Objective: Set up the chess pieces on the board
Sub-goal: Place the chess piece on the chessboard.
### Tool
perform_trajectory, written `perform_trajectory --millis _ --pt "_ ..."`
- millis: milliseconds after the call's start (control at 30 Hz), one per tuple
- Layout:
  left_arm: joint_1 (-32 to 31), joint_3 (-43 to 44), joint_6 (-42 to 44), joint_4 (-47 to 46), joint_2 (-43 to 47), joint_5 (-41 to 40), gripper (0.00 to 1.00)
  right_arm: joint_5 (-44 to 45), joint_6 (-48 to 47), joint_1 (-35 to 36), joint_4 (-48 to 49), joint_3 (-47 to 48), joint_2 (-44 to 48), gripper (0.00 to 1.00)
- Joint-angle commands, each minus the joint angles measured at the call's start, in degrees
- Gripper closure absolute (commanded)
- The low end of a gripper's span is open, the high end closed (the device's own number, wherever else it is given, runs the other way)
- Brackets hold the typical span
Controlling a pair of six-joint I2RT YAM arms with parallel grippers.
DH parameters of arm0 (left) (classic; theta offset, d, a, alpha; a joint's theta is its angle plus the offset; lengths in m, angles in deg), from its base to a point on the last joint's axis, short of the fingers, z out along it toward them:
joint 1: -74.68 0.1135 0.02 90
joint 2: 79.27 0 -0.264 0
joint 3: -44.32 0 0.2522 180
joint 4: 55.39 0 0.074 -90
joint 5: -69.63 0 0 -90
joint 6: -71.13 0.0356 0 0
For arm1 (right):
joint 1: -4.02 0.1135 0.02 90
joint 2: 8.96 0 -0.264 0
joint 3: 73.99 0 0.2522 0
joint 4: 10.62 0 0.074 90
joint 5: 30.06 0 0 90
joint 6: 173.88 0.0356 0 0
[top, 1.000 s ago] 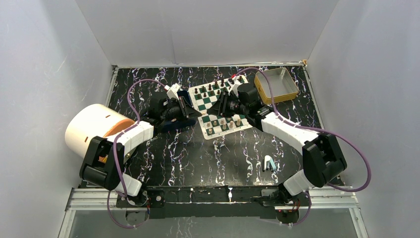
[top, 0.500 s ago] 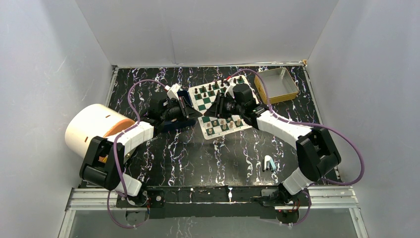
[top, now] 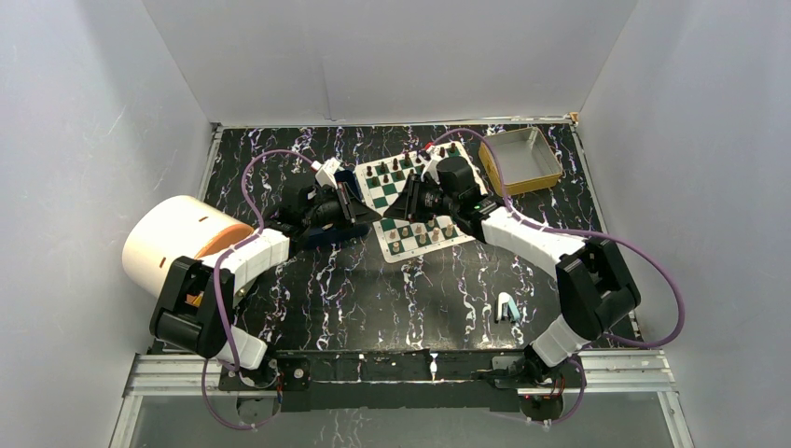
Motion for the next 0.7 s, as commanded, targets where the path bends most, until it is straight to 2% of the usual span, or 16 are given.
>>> perform_trajectory --millis 0,167,400,667 --pt "0.32 0.95 0.38 -0.36 0.64 1.83 0.94 -0.36 -0.45 0.42 2.07 3.42 -0.93 0.69" --pt "0.32 1.03 -0.04 -0.98 0.4 2.1 0.94 -0.28 -0.53 0.5 2.07 3.63 -1.09 0.72" --pt "0.32 1.45 0.08 -0.48 0.56 1.68 0.93 0.47 -2.17 0.56 1.71 3.46 -0.49 0.87" --pt "0.32 3.09 3.23 4.82 0.83 0.44 0.55 3.87 -5.56 0.36 -1.41 3.58 1.34 0.9"
